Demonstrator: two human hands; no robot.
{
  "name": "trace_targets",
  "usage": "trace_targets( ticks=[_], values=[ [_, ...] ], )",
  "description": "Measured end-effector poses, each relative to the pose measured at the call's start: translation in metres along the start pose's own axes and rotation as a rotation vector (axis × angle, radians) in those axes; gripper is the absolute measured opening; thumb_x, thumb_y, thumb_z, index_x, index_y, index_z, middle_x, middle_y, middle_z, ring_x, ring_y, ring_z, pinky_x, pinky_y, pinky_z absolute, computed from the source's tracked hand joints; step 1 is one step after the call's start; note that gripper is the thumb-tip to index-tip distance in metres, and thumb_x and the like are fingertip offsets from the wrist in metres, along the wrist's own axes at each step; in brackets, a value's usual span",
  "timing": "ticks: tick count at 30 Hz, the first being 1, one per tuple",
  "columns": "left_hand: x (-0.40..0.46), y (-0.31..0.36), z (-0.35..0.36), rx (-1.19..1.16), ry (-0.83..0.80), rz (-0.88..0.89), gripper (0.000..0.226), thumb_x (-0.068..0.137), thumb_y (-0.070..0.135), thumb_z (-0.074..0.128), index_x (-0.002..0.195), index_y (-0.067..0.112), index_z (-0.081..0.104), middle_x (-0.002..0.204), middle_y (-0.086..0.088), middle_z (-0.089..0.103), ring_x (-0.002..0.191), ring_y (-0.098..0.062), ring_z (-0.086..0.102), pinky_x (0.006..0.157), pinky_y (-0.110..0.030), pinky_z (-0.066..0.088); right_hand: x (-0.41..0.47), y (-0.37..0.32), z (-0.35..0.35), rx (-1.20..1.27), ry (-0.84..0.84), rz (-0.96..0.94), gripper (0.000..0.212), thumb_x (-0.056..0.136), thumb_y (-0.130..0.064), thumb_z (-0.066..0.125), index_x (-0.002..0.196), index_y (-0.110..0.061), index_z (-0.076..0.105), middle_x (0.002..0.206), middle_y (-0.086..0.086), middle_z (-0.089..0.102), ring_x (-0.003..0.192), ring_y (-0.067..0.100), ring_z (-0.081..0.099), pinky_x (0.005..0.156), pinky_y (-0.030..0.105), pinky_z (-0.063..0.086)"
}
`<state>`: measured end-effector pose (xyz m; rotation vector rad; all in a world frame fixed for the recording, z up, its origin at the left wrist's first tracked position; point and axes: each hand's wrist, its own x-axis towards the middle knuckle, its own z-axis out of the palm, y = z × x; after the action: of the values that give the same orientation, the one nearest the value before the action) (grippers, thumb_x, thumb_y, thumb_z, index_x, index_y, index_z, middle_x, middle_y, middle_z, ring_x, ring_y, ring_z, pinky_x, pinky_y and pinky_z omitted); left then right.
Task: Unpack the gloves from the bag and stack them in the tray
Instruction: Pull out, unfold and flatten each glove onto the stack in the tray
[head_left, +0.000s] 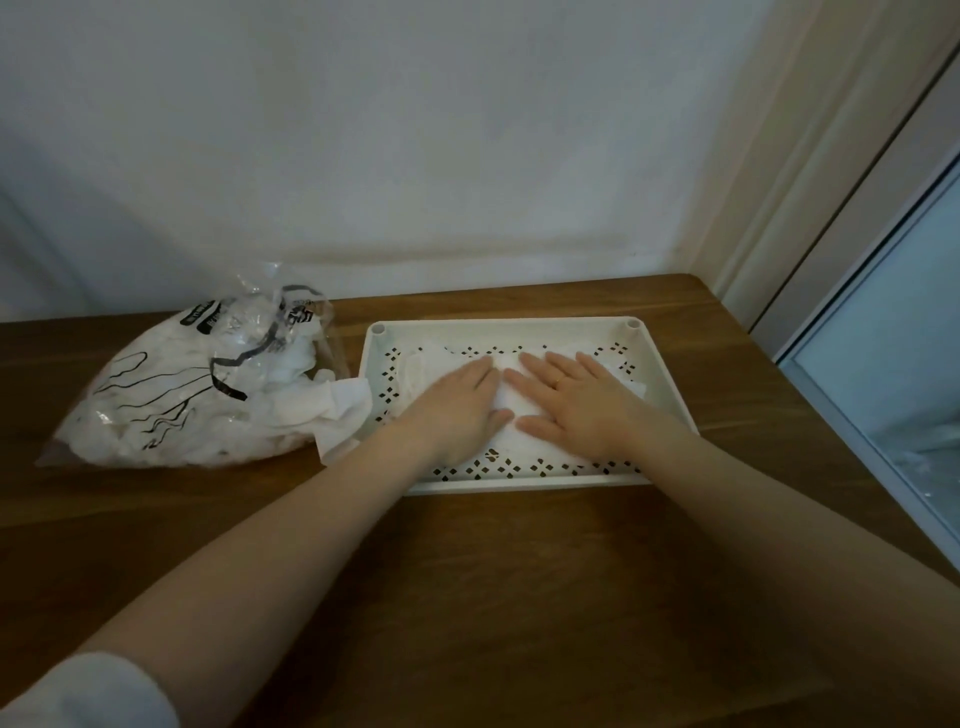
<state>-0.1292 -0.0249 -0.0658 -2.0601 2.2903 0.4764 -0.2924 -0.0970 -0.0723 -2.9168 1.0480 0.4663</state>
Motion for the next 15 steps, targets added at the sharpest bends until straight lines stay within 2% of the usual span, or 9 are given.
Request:
trace_targets(
  ticks=[2,4,6,8,9,11,13,15],
  values=[
    [0.002,-0.009,0.007,0.051,-0.048,-0.085,0.07,0.098,0.049,0.022,0.149,0.009,-0.005,0.157,-0.009,-0.012,0.144,-0.022,-0.009,0.118,-0.036,0.001,-0.006,0.011,0.001,-0.016,-0.023,0.037,0.068,0.094,-0.06,0.012,0.149,-0.028,-0.012,0.158,-0.001,-0.015,0.146,0.02,-0.009,0.118,0.041,-0.006],
    [0.003,-0.014,0.01,0.073,-0.056,-0.14,0.076,0.096,0.056,0.02,0.148,0.009,-0.01,0.156,-0.01,-0.017,0.144,-0.023,-0.013,0.117,-0.036,-0.003,-0.01,0.022,0.004,0.027,-0.038,0.099,0.07,0.093,-0.061,0.011,0.149,-0.025,-0.013,0.158,0.001,-0.016,0.146,0.019,-0.011,0.117,0.041,-0.007],
    [0.0,-0.014,0.009,0.038,-0.062,-0.151,0.079,0.095,0.058,0.022,0.148,0.01,-0.01,0.155,-0.01,-0.018,0.144,-0.022,-0.014,0.115,-0.035,-0.004,-0.014,0.029,0.006,0.065,-0.055,0.191,0.072,0.094,-0.06,0.009,0.15,-0.019,-0.011,0.158,0.004,-0.016,0.145,0.02,-0.012,0.116,0.042,-0.009],
    [-0.007,-0.012,0.003,-0.114,-0.02,-0.12,0.071,0.098,0.049,0.029,0.15,0.012,-0.001,0.157,-0.005,-0.011,0.144,-0.019,-0.008,0.115,-0.032,0.001,-0.016,0.024,0.001,0.046,-0.028,0.256,0.071,0.096,-0.058,0.009,0.151,-0.014,-0.003,0.158,0.007,-0.013,0.145,0.021,-0.012,0.117,0.044,-0.01],
    [-0.012,-0.011,-0.002,-0.203,0.058,-0.094,0.062,0.099,0.041,0.032,0.15,0.015,0.008,0.158,-0.002,-0.002,0.145,-0.017,0.0,0.115,-0.03,0.006,-0.016,0.016,-0.004,0.034,0.031,0.252,0.07,0.097,-0.056,0.011,0.151,-0.013,0.003,0.159,0.008,-0.01,0.146,0.021,-0.011,0.117,0.045,-0.009],
    [-0.026,-0.012,-0.013,-0.292,0.318,-0.046,0.044,0.101,0.024,0.035,0.144,0.018,0.031,0.153,0.0,0.026,0.138,-0.014,0.025,0.109,-0.025,0.021,-0.013,-0.008,-0.02,0.1,0.213,0.176,0.06,0.099,-0.048,0.02,0.149,-0.014,0.02,0.159,0.008,0.006,0.146,0.022,0.001,0.119,0.042,0.0],
    [-0.041,-0.017,-0.023,-0.344,0.532,-0.021,0.035,0.099,0.011,0.036,0.132,0.016,0.048,0.135,0.001,0.048,0.116,-0.01,0.047,0.095,-0.02,0.033,-0.008,-0.037,-0.039,0.29,0.35,0.061,0.046,0.1,-0.037,0.034,0.142,-0.016,0.037,0.153,0.006,0.029,0.142,0.022,0.022,0.116,0.037,0.015],
    [-0.055,-0.025,-0.029,-0.371,0.686,-0.009,0.031,0.096,0.003,0.037,0.121,0.012,0.054,0.117,0.001,0.053,0.091,-0.003,0.052,0.081,-0.014,0.038,0.002,-0.066,-0.053,0.486,0.369,-0.035,0.037,0.1,-0.026,0.041,0.134,-0.014,0.048,0.142,0.004,0.045,0.132,0.019,0.038,0.109,0.032,0.027]
  ],
)
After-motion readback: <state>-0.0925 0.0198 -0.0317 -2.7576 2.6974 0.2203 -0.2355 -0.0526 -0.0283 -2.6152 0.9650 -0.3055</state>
